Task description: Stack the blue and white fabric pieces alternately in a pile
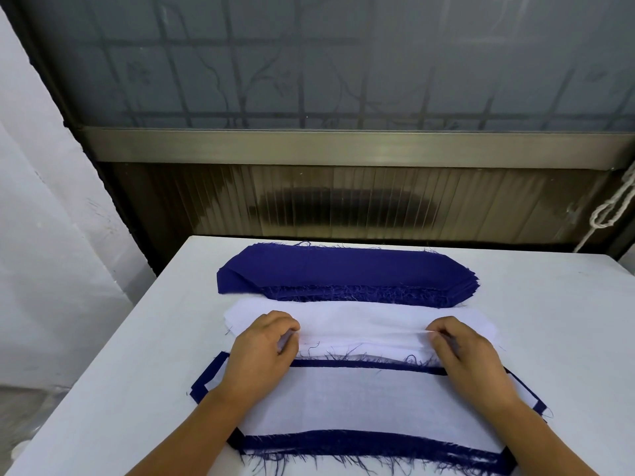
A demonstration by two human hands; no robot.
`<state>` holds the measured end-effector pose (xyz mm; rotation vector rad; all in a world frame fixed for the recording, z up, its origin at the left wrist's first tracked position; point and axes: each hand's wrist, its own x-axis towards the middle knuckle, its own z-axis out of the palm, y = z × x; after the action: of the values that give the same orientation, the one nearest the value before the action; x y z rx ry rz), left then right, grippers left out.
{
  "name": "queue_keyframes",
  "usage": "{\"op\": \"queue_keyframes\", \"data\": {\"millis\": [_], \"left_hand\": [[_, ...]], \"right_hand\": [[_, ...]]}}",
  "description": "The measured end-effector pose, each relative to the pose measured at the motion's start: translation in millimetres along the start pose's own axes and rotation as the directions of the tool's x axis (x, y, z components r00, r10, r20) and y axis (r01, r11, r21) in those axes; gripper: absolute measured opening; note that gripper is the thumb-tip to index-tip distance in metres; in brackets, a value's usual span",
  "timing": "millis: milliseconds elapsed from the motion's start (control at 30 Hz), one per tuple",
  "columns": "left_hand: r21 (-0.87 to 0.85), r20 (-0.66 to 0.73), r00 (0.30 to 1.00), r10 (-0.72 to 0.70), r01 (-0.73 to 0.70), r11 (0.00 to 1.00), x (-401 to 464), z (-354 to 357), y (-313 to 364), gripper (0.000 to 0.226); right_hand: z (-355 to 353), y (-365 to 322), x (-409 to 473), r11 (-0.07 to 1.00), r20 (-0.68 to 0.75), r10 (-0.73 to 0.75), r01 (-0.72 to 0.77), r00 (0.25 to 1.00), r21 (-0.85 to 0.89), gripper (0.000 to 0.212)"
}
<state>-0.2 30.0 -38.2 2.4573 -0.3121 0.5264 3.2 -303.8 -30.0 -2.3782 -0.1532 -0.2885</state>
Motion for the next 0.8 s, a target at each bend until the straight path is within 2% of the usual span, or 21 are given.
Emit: {"op": "queue_keyframes", "data": {"millis": [233,400,533,600,667,733,800], "left_hand": [[0.053,-0.029,0.997,-0.066,0.068,0.996,3,1,-2,0.015],[0.033,-0.02,0.995,-0.098,0.098,0.995,7,-7,2,0.012],[0.069,-0.056,0.998,0.033,-0.029,0.997,11,-40,13,0.01],[0.046,0.01,0.998,0.057,-0.057,0.997,8,-61,17,0.01],[-0.016,0.146,0.989,0.021,-0.019,1.0,1,-80,15,0.012],[-0.13,0.318,0.947,-0.049,0.095,0.987,-4,-94,11,0.012],[-0.186,0.473,0.874,-0.11,0.222,0.957,-6,-102,9,0.012]], "right_hand": [[0,0,2,0.997,-0.055,0.075,-0.075,0.996,-0.005,0.02],[-7,-8,1,0.999,-0.092,0.012,-0.015,0.996,-0.03,0.019],[-28,-26,-8,0.995,-0.115,-0.065,0.055,0.991,-0.083,0.023],[-45,-33,-18,0.999,-0.053,-0.041,0.039,0.998,-0.035,0.024],[-62,-35,-28,1.0,0.045,-0.011,0.01,0.999,0.006,0.017],[-76,-35,-35,0.999,0.178,0.039,-0.045,0.983,0.03,0.007],[-82,-37,-36,0.993,0.33,0.084,-0.108,0.94,0.053,0.006]]}}
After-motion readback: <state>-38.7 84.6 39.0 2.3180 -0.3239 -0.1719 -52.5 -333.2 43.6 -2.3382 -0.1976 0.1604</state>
